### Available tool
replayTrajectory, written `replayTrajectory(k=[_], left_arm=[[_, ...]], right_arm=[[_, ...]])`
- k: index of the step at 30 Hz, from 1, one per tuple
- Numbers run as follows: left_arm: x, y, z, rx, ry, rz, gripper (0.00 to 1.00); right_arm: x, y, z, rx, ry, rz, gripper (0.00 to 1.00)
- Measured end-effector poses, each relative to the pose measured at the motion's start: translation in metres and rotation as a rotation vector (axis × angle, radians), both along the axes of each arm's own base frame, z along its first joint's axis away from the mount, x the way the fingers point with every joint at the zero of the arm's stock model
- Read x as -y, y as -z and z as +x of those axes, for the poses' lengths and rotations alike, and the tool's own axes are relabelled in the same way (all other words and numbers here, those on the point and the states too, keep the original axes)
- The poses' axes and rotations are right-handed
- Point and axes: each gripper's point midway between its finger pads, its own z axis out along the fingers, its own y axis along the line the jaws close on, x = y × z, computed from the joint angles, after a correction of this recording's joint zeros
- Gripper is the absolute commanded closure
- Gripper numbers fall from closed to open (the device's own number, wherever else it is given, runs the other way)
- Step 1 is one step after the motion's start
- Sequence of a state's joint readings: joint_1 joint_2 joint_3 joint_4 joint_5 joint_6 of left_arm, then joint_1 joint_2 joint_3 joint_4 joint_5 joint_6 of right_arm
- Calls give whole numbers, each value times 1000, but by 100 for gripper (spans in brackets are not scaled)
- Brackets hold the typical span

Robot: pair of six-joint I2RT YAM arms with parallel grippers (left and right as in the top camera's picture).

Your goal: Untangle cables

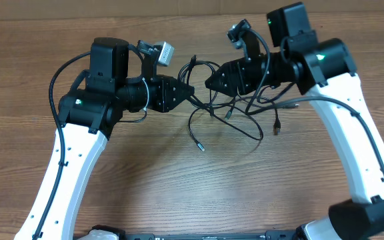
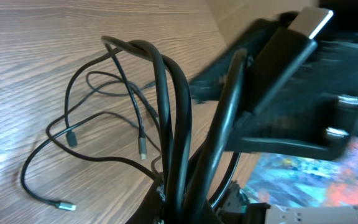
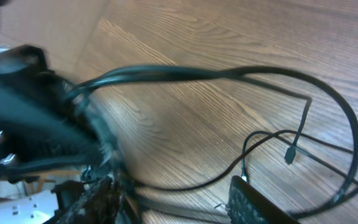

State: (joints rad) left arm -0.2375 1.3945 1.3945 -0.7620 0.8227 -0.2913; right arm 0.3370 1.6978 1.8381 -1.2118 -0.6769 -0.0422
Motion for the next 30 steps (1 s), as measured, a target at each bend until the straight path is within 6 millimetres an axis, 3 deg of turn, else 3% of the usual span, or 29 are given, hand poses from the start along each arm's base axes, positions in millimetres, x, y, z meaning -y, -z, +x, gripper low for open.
replayTrajectory(k=[5,10,17,22,25,28,30], left_arm=[[2,-1,-2,-18,3,-16,96],[-1,3,3,-18,-30,15,96],[-21,32,8,-68,-148,172,96],[-34,47,10,-85,-216,276,95],[-51,56,13,-100,-279,343,85],[-67,60,20,-100,-337,385,65],[-69,63,21,-107,-347,396,56]], right_arm=[[-1,29,17,-74,65,-51,96],[3,39,19,-144,177,-108,96],[24,56,16,-243,338,-220,96],[24,60,11,-278,380,-248,96],[52,68,22,-251,481,-338,96],[79,71,35,-233,572,-381,96],[84,71,37,-227,592,-390,96]])
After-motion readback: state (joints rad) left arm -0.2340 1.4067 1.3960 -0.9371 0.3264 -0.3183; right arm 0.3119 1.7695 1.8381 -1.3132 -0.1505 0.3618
